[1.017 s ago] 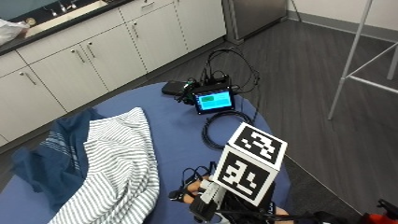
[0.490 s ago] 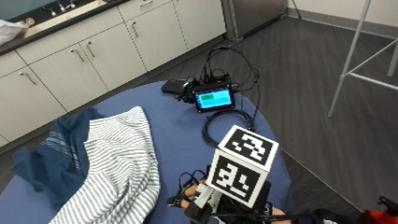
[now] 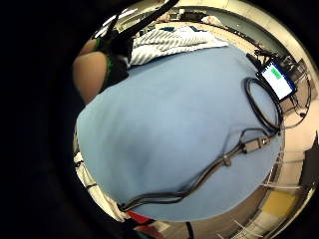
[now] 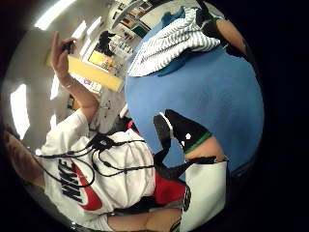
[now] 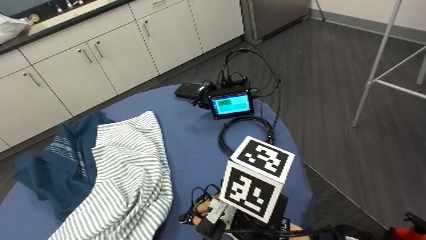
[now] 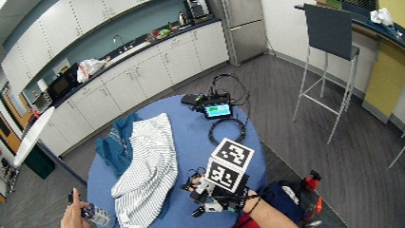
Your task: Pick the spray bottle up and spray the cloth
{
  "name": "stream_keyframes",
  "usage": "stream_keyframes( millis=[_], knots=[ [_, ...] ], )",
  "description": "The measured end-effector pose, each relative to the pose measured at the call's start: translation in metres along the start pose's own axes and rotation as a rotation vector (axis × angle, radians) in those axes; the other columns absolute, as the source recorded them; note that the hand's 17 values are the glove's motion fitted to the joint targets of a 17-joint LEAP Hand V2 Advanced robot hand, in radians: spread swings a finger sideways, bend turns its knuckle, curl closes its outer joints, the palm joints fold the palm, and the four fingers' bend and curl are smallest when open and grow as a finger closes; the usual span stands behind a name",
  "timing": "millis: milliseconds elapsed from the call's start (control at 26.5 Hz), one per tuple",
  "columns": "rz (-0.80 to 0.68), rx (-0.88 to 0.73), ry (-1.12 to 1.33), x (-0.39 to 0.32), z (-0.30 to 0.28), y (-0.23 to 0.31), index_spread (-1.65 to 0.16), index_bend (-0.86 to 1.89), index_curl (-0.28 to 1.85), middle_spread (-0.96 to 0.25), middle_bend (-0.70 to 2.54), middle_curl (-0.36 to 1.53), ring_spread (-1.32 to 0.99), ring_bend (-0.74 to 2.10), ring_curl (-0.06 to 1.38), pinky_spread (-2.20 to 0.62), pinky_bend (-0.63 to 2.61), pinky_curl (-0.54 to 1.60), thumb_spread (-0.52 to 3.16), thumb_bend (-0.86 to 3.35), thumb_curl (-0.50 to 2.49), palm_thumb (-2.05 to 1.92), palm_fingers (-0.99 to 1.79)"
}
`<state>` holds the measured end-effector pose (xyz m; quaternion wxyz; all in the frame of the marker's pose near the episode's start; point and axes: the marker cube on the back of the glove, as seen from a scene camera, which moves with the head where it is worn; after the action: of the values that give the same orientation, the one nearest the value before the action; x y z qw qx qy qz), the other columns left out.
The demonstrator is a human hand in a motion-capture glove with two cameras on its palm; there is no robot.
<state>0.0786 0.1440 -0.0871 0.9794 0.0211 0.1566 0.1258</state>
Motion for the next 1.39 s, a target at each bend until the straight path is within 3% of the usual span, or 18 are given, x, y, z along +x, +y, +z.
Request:
stream_keyframes(
  millis=[339,791,1394],
  knots=[
    [0.022,-0.015,-0.003,0.004,0.003,0.008,-0.33,0.12,0.24,-0.06,0.25,0.40,-0.02,0.25,0.36,0.10,0.43,0.33,1.06,-0.02,0.31,0.65,0.76],
    [0.210,0.046,0.026,0.033,-0.020,0.071,-0.33,0.12,0.24,-0.06,0.24,0.40,-0.02,0.23,0.36,0.10,0.44,0.33,1.06,-0.02,0.31,0.66,0.76],
    [0.091,0.057,-0.046,0.008,0.006,0.017,-0.33,0.12,0.25,-0.06,0.23,0.40,-0.02,0.21,0.36,0.10,0.44,0.33,1.07,-0.02,0.31,0.67,0.76]
  ],
)
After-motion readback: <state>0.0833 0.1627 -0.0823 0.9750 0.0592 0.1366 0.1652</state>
